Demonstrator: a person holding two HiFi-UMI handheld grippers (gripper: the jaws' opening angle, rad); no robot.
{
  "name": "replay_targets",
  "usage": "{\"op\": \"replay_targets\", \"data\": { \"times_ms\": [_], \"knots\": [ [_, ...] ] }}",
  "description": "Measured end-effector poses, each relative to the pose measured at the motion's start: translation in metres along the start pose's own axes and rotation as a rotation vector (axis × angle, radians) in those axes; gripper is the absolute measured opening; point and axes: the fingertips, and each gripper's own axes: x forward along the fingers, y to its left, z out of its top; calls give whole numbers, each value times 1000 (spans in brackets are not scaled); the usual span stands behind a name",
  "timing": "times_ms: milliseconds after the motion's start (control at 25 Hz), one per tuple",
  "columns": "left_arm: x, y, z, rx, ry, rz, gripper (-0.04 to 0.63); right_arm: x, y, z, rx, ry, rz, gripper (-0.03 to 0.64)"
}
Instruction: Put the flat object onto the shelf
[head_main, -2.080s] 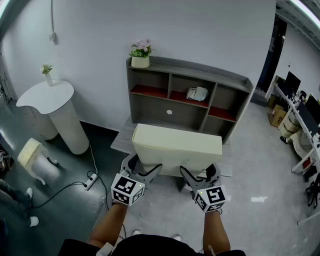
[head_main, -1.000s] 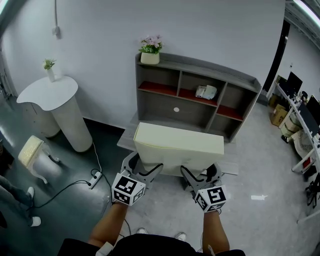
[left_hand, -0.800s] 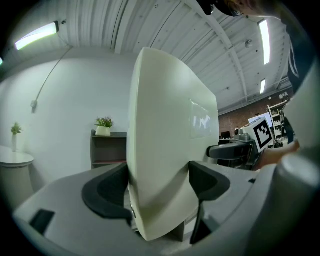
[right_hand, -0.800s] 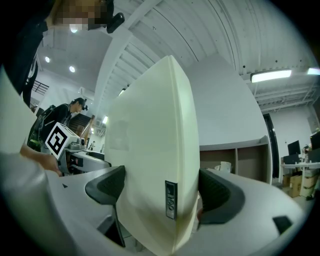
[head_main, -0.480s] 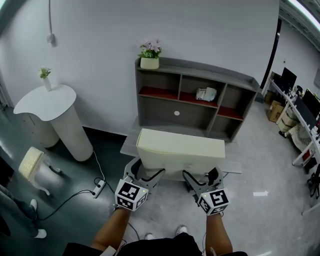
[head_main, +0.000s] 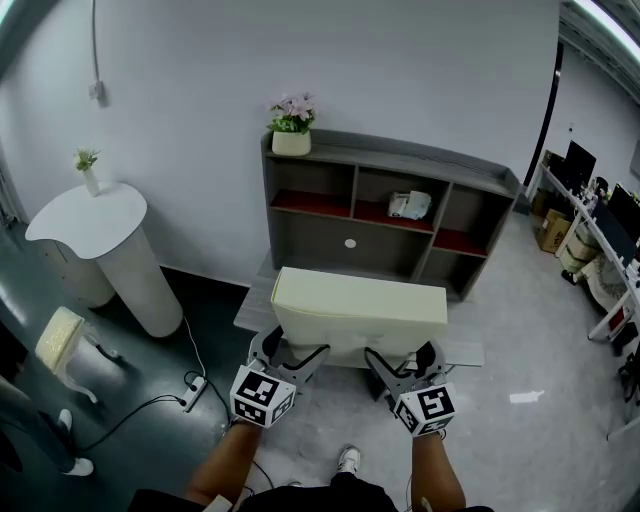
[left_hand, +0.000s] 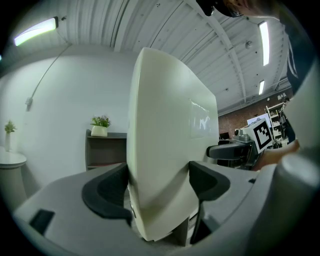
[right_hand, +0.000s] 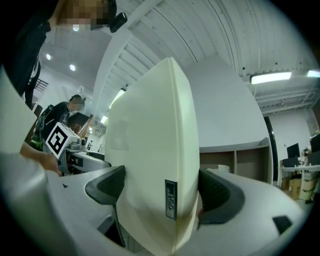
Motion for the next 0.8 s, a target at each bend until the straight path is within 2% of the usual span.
{"op": "replay_targets", "data": {
  "times_ms": [440,800],
  "knots": [
    [88,20,0,4,12,12,383,48,-76,-19,28,2,11,448],
    [145,18,0,6,16,20,383,66,-129,-30,29,-9,13,448]
  ]
}}
